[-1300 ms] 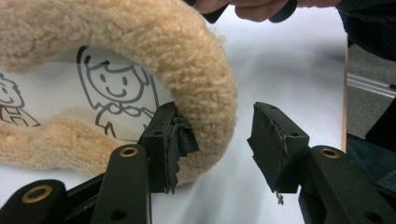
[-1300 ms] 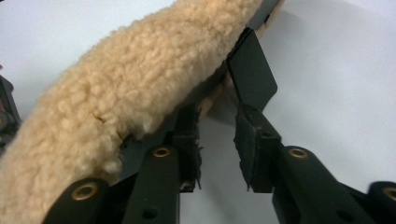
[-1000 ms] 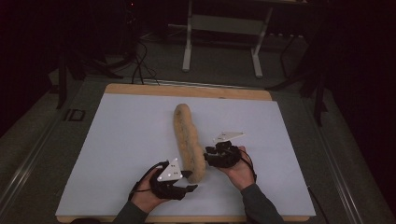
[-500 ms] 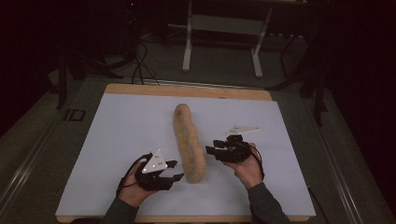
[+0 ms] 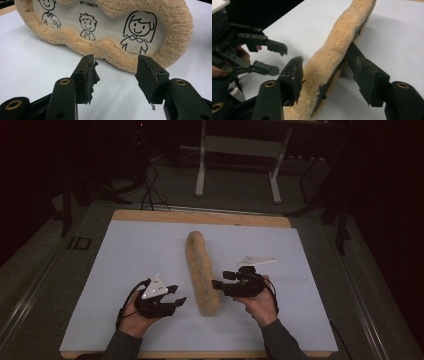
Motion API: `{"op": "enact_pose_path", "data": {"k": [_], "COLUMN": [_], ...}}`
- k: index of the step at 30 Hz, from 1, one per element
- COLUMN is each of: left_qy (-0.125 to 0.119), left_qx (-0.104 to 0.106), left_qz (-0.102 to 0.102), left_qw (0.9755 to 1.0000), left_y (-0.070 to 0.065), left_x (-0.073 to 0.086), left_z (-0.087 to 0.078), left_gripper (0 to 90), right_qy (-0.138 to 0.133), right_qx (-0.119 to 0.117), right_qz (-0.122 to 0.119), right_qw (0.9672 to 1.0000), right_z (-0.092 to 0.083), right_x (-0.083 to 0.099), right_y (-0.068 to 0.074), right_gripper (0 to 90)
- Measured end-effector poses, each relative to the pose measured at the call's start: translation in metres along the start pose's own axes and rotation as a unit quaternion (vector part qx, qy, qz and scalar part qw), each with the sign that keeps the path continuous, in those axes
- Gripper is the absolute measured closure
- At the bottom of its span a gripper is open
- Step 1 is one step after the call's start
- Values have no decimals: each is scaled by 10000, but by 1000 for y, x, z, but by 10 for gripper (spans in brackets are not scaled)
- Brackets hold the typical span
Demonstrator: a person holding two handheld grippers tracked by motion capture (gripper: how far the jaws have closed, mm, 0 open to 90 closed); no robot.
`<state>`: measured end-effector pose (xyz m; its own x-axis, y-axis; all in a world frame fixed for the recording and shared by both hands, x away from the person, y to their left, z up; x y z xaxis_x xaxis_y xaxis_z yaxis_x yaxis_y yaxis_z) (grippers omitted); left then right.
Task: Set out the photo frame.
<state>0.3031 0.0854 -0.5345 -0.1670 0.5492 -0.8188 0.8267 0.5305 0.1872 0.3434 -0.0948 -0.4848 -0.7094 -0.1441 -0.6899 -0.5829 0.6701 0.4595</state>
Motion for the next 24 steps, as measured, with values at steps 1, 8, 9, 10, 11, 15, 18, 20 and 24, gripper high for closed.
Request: {"op": "enact_pose_path", "data": {"k": [1, 8, 9, 10, 11, 15, 18, 20, 24], "left_qy": [10, 24, 25, 28, 33, 46, 52, 44, 15], "left_qx": [4, -12, -13, -15, -18, -19, -26, -39, -61], "left_qz": [6, -13, -11, -7, -5, 22, 27, 20, -20], "left_qw": [10000, 10000, 10000, 10000, 10000, 10000, 10000, 10000, 10000], "left_y": [0, 1, 1, 1, 1, 0, 0, 1, 3], "left_x": [0, 2, 2, 2, 2, 2, 2, 2, 2], "left_z": [0, 1, 1, 1, 1, 1, 1, 1, -1], "left_gripper": [485, 484, 484, 484, 484, 485, 485, 485, 484], "right_qy": [8, 221, 251, 270, 295, 402, 411, 414, 351], "right_qx": [1, 123, 129, 132, 125, 261, 358, 415, 429], "right_qz": [-6, -50, -55, -74, -93, -182, -225, -247, -211], "right_qw": [10000, 9997, 9996, 9995, 9994, 9987, 9983, 9980, 9982], "right_z": [1, 16, 18, 21, 23, 31, 37, 40, 45], "right_x": [1, 15, 17, 19, 22, 33, 40, 45, 52], "right_y": [1, 6, 7, 7, 8, 11, 11, 10, 10], "right_gripper": [375, 322, 315, 308, 305, 305, 327, 348, 417]}}
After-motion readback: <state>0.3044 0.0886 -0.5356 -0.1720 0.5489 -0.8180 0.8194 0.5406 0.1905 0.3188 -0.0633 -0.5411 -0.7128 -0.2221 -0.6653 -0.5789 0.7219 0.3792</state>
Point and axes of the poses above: each handheld gripper's, and its own axes: z roughly forward along the jaws, x roughly out of its underside, y roughly to its left, the point moved 8 cm from there along z, roughly forward along the jaws, and after that the axes turned 14 degrees about z, right-handed, at the moved point
